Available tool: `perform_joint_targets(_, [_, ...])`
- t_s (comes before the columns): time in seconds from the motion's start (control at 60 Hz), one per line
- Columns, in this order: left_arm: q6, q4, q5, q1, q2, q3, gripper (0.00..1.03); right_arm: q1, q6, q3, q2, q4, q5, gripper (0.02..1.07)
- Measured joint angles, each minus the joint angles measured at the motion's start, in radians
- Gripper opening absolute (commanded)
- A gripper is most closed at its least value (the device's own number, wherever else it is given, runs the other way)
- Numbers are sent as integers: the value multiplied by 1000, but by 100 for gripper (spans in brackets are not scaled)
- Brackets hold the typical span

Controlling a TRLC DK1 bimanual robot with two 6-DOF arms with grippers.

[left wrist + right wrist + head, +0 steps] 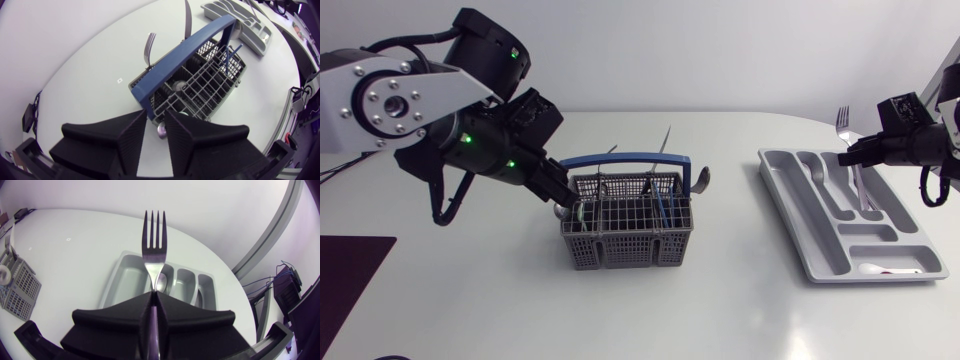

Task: Sort the cutlery from the basket into the organizer compartments.

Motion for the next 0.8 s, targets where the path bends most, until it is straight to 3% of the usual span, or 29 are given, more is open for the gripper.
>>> perform_joint_targets(0.317, [3, 0, 1, 45, 0, -33, 28, -79, -46, 216, 247, -72, 18, 8])
perform_joint_targets(0.8, [6, 0, 43, 76, 0, -67, 28, -94, -51, 393, 504, -132, 106, 8])
